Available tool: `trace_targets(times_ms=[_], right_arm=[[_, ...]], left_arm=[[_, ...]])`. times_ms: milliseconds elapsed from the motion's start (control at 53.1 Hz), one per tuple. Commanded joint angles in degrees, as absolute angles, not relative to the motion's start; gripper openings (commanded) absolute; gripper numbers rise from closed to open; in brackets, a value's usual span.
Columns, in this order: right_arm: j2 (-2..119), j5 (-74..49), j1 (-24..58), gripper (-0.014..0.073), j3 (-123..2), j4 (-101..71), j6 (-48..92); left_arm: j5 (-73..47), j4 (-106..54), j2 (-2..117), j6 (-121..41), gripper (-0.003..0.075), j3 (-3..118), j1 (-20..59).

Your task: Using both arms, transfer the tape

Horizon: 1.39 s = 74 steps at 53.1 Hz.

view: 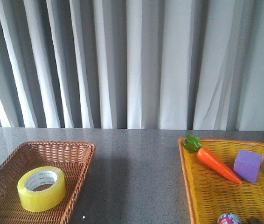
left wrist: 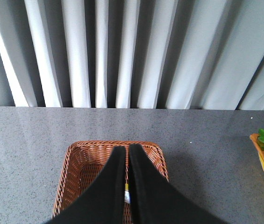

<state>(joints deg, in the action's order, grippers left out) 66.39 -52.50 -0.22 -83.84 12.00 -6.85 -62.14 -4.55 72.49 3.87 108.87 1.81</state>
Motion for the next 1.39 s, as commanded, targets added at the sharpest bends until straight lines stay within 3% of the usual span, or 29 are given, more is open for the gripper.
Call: trace_targets(times_ms=[0, 415, 584, 829, 961, 1187, 1376], right_arm=[[65.44, -48.98, -0.49, -0.0008, -85.31, 12.68, -6.86], [65.44, -48.98, -0.49, -0.0008, -85.31, 12.68, -6.86], [65.44, -48.98, -0.49, -0.0008, -85.31, 12.68, -6.86], [65.44, -49.1, -0.49, -0.0008, -85.31, 12.68, -6.86], [65.44, -49.15, -0.49, -0.0008, -85.31, 12.68, -6.86], [65.44, -49.15, -0.49, -0.0008, -85.31, 12.68, -6.86], [65.44, -49.37, -0.49, -0.0008, -85.31, 12.68, -6.86]], left_arm=[[-58.11, -5.2, 71.97, 3.98, -0.0007, 110.35, 1.78], [-55.56, -4.77, 69.85, 3.98, -0.0007, 106.29, 1.78], [-41.91, -3.56, 55.36, 2.5, -0.0007, 86.42, 1.78], [-15.15, -0.62, 25.71, -1.15, -0.0007, 39.37, 1.78], [-7.48, -0.62, 10.05, -1.09, -0.0007, 18.56, 1.78], [-2.08, -0.67, -1.62, -0.57, -0.0007, 0.17, 1.71], [-3.59, 0.0, -1.59, -2.12, -0.0007, -0.22, 1.72]])
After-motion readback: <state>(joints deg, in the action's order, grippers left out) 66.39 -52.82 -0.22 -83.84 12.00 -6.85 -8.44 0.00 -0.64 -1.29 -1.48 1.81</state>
